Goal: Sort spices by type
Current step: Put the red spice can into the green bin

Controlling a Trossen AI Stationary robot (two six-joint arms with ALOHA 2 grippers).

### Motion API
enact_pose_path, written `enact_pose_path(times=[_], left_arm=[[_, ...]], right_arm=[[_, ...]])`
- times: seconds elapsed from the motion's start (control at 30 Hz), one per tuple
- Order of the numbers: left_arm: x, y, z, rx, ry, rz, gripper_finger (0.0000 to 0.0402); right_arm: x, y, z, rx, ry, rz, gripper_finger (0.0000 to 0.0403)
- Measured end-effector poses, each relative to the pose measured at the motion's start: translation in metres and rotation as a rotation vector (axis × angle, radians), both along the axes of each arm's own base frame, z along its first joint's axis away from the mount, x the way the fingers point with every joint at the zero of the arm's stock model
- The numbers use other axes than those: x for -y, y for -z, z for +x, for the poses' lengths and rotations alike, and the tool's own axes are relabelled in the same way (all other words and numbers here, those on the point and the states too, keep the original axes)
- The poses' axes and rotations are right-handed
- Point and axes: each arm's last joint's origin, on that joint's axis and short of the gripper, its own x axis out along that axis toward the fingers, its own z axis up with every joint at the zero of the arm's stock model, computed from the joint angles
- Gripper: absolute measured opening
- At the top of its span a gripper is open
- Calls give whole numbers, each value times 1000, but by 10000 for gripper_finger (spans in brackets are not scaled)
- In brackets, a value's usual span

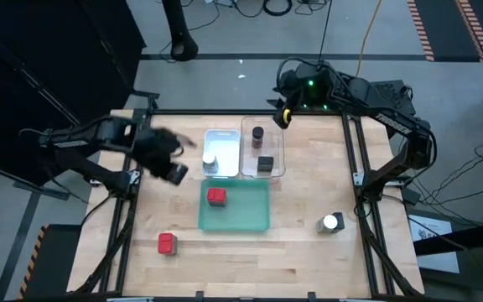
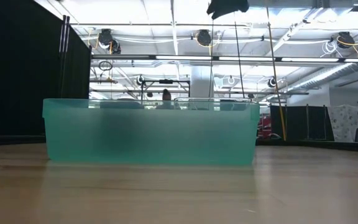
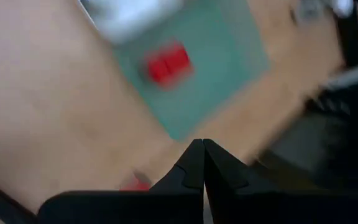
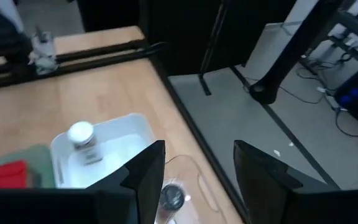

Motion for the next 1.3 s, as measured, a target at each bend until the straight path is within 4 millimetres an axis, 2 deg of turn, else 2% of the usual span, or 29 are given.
enact_pose_path(times=[0.13, 0.3, 0.47, 0.7, 0.8, 0.93, 1.1, 1.2, 1.3], left_arm=[[35, 1, -4, -62, -20, -133, 6], [66, 11, -9, -207, -159, -119, 6], [99, 26, -8, -359, -169, -171, 6], [142, 69, -12, -436, -148, -185, 6], [158, 89, -16, -414, -162, -188, 6], [164, 107, -25, -416, -301, -138, 6], [159, 114, -28, -474, -469, -135, 10], [155, 114, -26, -488, -499, -135, 34], [154, 115, -24, -486, -503, -132, 76]], right_arm=[[14, 2, 6, 28, 28, -14, 174], [25, 5, 15, 59, 36, -34, 174], [35, 13, 27, 54, 36, -59, 174], [51, 25, 40, 67, 5, -37, 174], [55, 26, 41, 74, -6, -31, 174], [57, 26, 40, 76, -14, -27, 174], [57, 26, 40, 83, -14, -31, 174], [57, 26, 40, 82, -13, -29, 174], [57, 26, 40, 83, -13, -29, 174]])
